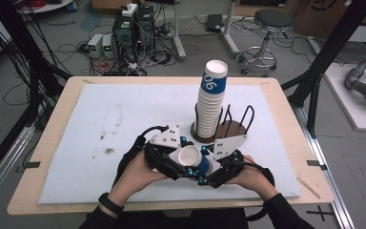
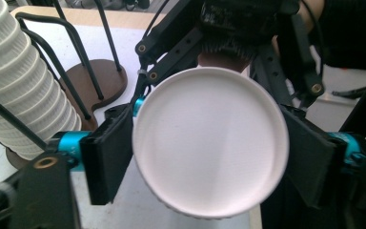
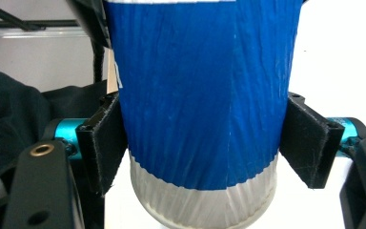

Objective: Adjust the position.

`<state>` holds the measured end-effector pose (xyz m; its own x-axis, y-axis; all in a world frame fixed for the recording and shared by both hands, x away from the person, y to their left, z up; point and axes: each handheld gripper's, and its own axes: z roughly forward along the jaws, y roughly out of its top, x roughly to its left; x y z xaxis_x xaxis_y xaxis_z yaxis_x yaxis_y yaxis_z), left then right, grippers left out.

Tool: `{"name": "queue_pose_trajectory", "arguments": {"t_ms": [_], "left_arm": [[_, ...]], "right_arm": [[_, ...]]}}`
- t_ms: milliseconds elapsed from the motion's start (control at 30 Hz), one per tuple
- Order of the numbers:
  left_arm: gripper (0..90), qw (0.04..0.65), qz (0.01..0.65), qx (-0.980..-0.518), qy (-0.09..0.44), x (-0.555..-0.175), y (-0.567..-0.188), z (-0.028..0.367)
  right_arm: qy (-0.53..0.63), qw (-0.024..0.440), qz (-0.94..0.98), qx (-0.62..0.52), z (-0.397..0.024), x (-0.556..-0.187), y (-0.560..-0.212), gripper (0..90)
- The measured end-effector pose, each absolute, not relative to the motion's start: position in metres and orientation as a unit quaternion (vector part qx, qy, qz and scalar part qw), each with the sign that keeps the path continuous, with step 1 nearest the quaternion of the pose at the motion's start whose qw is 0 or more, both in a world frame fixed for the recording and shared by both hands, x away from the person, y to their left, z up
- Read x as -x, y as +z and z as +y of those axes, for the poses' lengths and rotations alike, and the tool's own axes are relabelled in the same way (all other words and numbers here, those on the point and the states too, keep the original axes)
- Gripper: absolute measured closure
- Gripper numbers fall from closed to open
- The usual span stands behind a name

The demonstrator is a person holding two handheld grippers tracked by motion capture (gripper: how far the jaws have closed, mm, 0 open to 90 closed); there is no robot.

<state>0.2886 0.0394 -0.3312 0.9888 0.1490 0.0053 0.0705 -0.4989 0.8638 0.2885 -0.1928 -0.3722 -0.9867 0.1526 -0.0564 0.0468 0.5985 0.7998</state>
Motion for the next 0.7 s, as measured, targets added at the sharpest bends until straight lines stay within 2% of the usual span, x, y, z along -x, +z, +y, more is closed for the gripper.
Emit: {"name": "queue_pose_trajectory", "arguments": {"t_ms": [33, 167, 367, 700], "left_arm": [[28.9, 0.499, 0.063, -0.864, 0.037, -0.289, -0.332, 0.040], [28.8, 0.523, 0.063, -0.850, 0.032, -0.292, -0.333, 0.047], [29.4, 0.593, 0.081, -0.801, 0.023, -0.298, -0.333, 0.063], [29.9, 0.650, 0.096, -0.753, 0.025, -0.297, -0.334, 0.067]], "right_arm": [[0.444, 0.061, 0.892, -0.057, -0.193, -0.288, -0.372, 24.0], [0.462, 0.054, 0.883, -0.062, -0.197, -0.290, -0.371, 19.2], [0.523, 0.045, 0.846, -0.095, -0.217, -0.297, -0.367, 15.1], [0.567, 0.022, 0.814, -0.127, -0.221, -0.299, -0.366, 15.1]]}}
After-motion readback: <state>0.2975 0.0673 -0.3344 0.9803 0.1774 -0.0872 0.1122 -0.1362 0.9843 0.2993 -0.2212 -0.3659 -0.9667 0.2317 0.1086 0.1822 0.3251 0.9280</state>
